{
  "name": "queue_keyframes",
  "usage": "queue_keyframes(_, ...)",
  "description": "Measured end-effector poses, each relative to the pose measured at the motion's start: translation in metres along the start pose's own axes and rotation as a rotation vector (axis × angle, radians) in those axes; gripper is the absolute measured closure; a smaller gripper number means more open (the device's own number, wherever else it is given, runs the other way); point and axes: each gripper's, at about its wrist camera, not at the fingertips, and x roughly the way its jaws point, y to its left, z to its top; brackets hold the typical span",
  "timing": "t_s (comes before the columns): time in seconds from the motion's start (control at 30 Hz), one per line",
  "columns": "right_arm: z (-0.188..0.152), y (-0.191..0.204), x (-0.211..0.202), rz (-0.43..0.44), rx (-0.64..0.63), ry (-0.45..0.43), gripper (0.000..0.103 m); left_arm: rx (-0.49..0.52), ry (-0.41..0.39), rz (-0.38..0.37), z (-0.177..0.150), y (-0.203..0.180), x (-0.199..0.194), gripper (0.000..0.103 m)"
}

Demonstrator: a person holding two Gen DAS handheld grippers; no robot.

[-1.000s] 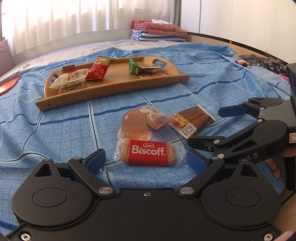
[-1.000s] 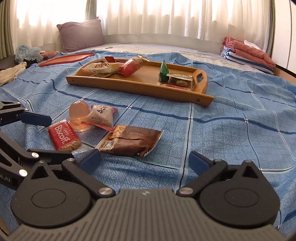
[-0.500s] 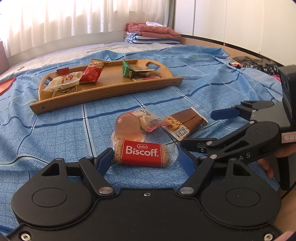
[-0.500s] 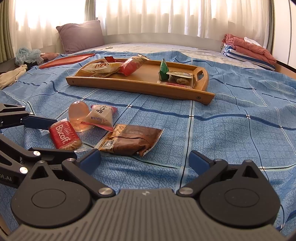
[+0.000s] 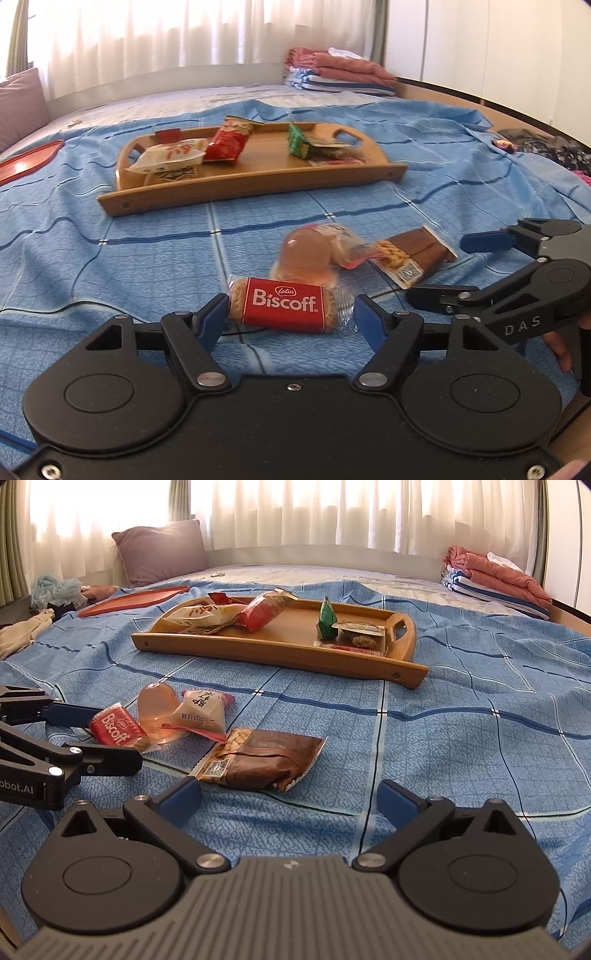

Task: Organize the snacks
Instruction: 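Lower the left tool onto the red Biscoff packet while the right tool approaches the brown chocolate bar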

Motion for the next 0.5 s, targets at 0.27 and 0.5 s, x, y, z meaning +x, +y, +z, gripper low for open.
queue_keyframes(0.27, 0.007, 0.009, 0.002, 0.009, -0.031, 0.017, 0.000, -0.055, -0.012, 0.047, 0.002, 0.011, -0.001, 0.037)
queue_keyframes(0.5, 0.016, 0.020, 0.012, 0.027, -0.020, 0.025, 0.010, -0.084, -0.011, 0.059, 0.004, 0.020, 0.001, 0.044)
